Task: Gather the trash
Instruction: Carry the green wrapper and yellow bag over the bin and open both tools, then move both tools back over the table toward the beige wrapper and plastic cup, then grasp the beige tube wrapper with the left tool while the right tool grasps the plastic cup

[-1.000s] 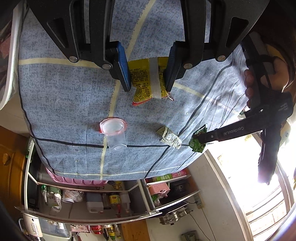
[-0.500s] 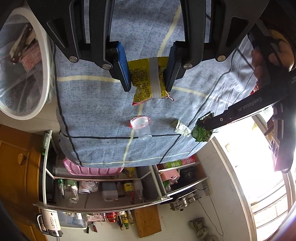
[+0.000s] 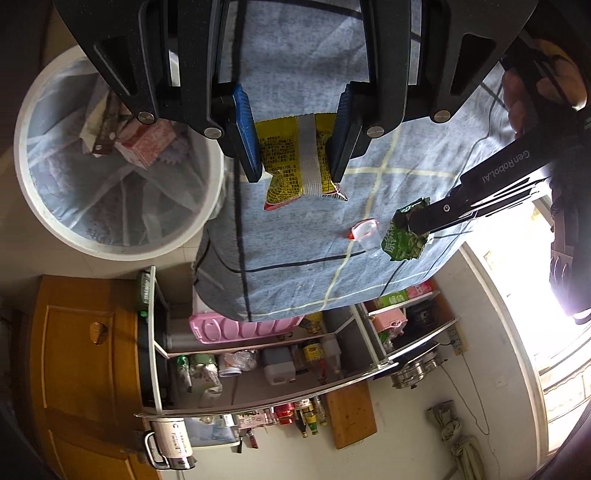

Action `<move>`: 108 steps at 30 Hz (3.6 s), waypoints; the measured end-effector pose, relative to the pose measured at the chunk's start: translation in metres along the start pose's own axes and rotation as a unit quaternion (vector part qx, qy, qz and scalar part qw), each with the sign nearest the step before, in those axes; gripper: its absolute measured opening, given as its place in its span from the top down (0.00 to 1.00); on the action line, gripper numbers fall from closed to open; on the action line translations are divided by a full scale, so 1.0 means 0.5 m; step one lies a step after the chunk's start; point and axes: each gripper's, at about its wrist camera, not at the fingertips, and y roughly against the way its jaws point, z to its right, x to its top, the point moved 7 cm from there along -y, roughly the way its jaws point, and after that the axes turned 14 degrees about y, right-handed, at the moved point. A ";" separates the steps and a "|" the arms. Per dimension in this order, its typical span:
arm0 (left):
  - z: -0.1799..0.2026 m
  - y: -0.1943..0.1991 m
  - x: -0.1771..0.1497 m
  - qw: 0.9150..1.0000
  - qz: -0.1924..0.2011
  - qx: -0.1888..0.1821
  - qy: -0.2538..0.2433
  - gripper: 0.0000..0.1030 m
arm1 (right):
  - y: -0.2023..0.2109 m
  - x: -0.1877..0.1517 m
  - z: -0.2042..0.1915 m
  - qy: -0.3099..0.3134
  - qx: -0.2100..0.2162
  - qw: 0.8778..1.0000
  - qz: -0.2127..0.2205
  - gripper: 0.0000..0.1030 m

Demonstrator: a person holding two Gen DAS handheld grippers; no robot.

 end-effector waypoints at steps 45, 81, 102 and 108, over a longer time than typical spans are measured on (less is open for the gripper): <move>0.314 -0.139 -0.088 0.990 -0.079 -0.096 -0.073 0.69 | 0.077 -0.107 0.289 -0.074 -0.138 0.986 -0.059 0.53; -0.127 0.007 0.027 0.996 0.013 0.045 0.073 0.54 | -0.068 0.051 -0.039 0.033 -0.014 0.999 -0.023 0.53; -0.385 -0.049 0.088 0.981 0.000 0.106 0.163 0.44 | -0.255 0.114 -0.188 0.084 0.069 0.992 -0.058 0.44; -0.421 -0.091 0.117 0.977 -0.010 0.100 0.187 0.44 | -0.308 0.122 -0.198 0.082 0.081 0.991 -0.073 0.44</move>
